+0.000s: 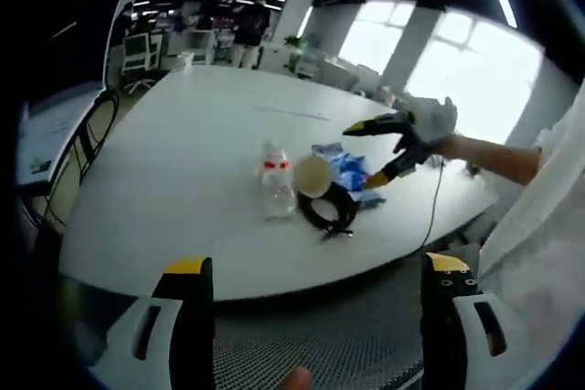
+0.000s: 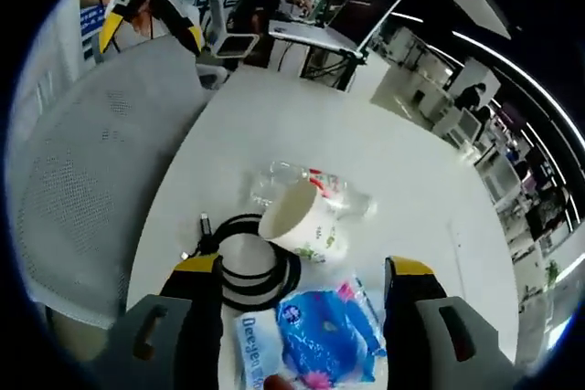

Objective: Arrange the tabletop items into an orderly group along one side of the table until the central work area is clear of visible clutter.

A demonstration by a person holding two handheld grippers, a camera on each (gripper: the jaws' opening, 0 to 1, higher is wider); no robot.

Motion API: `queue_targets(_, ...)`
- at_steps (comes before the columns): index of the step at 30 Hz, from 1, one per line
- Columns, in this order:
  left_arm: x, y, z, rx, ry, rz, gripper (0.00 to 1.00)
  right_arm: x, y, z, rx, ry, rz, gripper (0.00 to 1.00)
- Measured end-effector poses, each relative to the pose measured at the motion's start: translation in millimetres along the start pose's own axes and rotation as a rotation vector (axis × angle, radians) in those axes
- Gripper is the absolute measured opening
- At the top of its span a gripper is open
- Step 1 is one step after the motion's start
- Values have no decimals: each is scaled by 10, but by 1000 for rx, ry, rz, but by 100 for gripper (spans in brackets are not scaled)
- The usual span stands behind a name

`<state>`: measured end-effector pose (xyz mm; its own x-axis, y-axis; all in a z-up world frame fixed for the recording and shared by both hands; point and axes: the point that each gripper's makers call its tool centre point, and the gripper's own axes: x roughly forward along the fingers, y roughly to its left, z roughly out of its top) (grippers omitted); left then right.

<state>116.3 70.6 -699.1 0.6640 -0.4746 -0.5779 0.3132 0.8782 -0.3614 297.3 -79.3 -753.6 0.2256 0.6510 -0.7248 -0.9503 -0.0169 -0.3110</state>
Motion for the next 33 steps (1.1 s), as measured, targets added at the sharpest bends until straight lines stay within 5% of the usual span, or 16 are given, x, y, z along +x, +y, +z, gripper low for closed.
queue_targets(12, -11, -60, -108, -40, 8, 13, 91, 296, -48, -27, -188, 44, 61, 65)
queue_targets(23, -74, -50, -160, -71, -1, 31, 91, 467, -20, 76, -320, 16, 102, 62)
queue_targets(27, -75, -41, -188, -85, 1, 30, 90, 531, 27, 74, -515, 55, 121, 58)
queue_targets(33, -57, -52, -209, -87, 9, 29, 90, 591, 125, 40, -573, 66, 170, 53)
